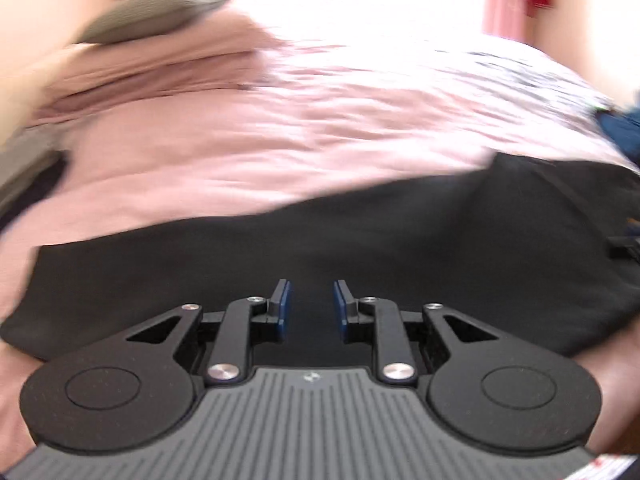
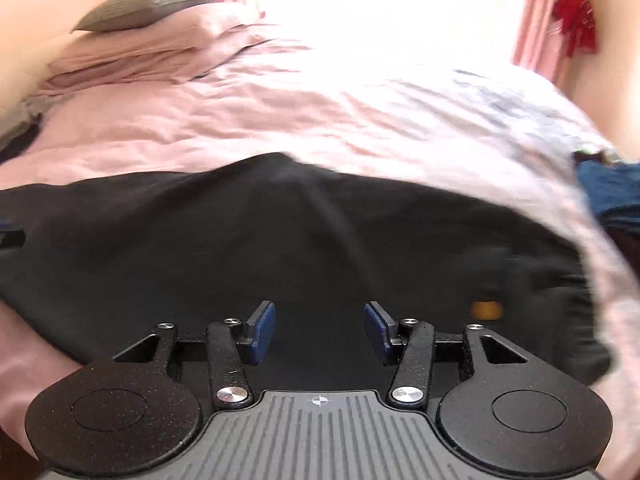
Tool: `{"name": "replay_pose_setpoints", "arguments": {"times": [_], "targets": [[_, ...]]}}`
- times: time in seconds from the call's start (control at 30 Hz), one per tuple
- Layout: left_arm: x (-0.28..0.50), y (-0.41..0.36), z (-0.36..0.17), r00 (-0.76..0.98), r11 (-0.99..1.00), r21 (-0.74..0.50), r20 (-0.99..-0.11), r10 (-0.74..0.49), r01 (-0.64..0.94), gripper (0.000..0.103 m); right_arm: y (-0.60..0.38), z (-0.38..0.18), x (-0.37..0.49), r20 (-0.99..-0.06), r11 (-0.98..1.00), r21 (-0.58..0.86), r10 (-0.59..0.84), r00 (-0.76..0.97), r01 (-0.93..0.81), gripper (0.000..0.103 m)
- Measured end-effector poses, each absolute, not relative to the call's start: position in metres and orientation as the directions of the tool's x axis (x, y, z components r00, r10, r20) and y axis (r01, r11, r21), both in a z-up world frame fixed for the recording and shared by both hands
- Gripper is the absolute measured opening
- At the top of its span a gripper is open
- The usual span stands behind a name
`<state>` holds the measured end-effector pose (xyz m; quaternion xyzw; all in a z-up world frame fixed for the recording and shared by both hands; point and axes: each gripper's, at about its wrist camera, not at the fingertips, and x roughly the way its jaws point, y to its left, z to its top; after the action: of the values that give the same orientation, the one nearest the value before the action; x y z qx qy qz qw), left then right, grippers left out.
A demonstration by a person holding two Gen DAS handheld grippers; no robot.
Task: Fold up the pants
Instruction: 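Open both tools and withdraw them from the folded trousers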
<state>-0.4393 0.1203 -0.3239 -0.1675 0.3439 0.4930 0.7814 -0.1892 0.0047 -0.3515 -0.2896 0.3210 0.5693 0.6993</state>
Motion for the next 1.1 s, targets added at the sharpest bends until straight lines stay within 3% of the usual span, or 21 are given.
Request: {"name": "replay_pose_setpoints", "arguments": {"times": [0.07,0.17,0.23,0.43,0.6,0.7,0.83,0.97,1.1], "targets": [[-0.467,0.142,-0.34,0.201,0.403,0.115,-0.724,0.659,-0.908,0.02,0.004,-0.377,-0.206,-0.828,0.187,-0.103,0.528,0.188,-0.977,0.047],[-0.522,0.159,-0.36,0.141,0.366,0.151,-0.739,0.658,-0.918,0.023,-0.013,-0.379,-0.214,-0.808,0.268,-0.097,0.541,0.233,-0.959,0.047],[-0.56,0.168,-0.361,0.095,0.324,0.177,-0.734,0.672,-0.929,0.034,-0.011,-0.371,-0.211,-0.824,0.307,-0.082,0.514,0.238,-0.948,0.047],[-0.647,0.206,-0.339,-0.069,0.168,0.214,-0.789,0.611,-0.962,0.031,-0.003,-0.324,-0.216,-0.888,0.389,-0.027,0.413,0.201,-0.921,0.047],[-0.648,0.177,-0.279,-0.065,0.201,0.201,-0.841,0.537,-0.959,0.031,-0.029,-0.274,-0.23,-0.909,0.463,0.165,0.413,0.047,-0.871,0.048],[-0.629,0.143,-0.243,0.004,0.276,0.135,-0.892,0.452,-0.952,0.035,-0.046,-0.246,-0.243,-0.907,0.482,0.219,0.42,0.004,-0.848,0.063],[-0.602,0.106,-0.206,0.082,0.35,0.053,-0.93,0.358,-0.935,0.052,-0.062,-0.212,-0.263,-0.905,0.48,0.218,0.426,0.008,-0.85,0.068],[-0.575,0.077,-0.174,0.111,0.435,0.051,-0.935,0.337,-0.899,0.053,-0.075,-0.18,-0.278,-0.905,0.459,0.167,0.423,0.05,-0.873,0.069],[-0.554,0.058,-0.145,0.154,0.497,0.038,-0.928,0.34,-0.867,0.063,-0.089,-0.155,-0.283,-0.908,0.456,0.121,0.41,0.088,-0.882,0.07]]}}
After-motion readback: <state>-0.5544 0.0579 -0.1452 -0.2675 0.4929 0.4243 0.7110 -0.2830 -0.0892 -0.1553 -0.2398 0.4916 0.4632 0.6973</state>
